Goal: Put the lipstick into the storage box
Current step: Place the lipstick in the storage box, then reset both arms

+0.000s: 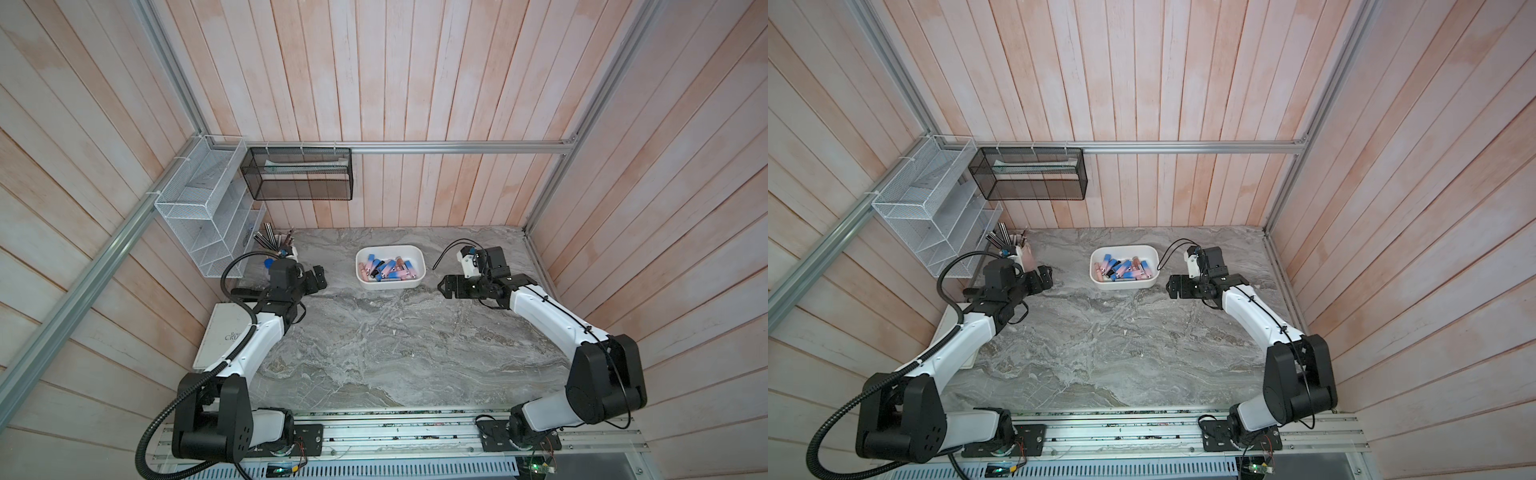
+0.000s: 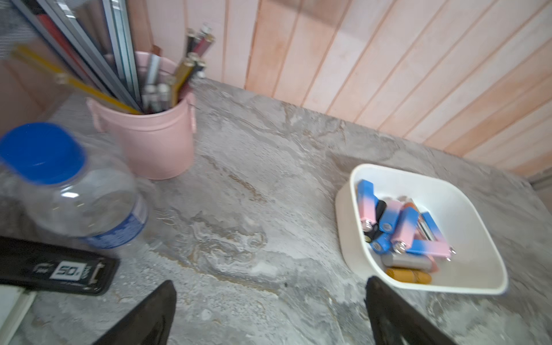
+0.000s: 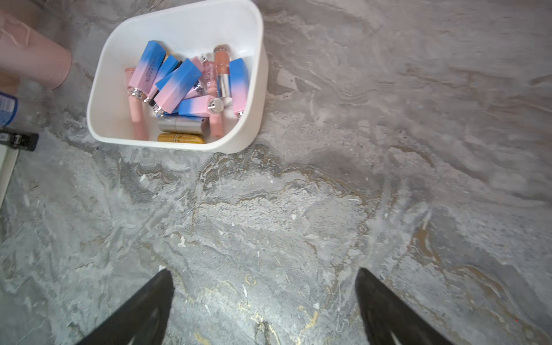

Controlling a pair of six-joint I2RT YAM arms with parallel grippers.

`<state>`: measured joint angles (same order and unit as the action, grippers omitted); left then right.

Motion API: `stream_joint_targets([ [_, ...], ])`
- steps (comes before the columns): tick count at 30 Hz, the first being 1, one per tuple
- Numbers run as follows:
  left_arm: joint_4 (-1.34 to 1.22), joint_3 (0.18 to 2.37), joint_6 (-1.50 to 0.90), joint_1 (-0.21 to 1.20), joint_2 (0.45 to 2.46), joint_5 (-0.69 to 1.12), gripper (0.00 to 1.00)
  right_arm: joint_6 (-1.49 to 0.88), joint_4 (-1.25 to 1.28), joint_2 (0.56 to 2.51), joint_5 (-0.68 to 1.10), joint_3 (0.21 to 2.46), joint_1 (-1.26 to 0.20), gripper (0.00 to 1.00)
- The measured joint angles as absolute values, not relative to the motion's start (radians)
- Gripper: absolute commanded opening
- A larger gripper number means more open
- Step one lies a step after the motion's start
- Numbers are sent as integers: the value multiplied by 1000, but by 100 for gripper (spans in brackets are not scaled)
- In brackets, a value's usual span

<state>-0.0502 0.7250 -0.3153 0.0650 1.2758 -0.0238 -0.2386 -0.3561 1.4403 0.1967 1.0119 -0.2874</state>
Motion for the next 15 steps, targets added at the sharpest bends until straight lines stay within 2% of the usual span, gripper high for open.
stream_joint_targets([
  [5,-380,394,-276,49,1178,-117,100,-273,-201,1263,-19,773,-281,98],
  [11,-580,281,-202,49,1154,-212,100,-209,106,1005,-234,424,-274,98],
  [15,-739,208,-160,43,1143,-266,100,-129,336,931,-295,272,-245,98],
])
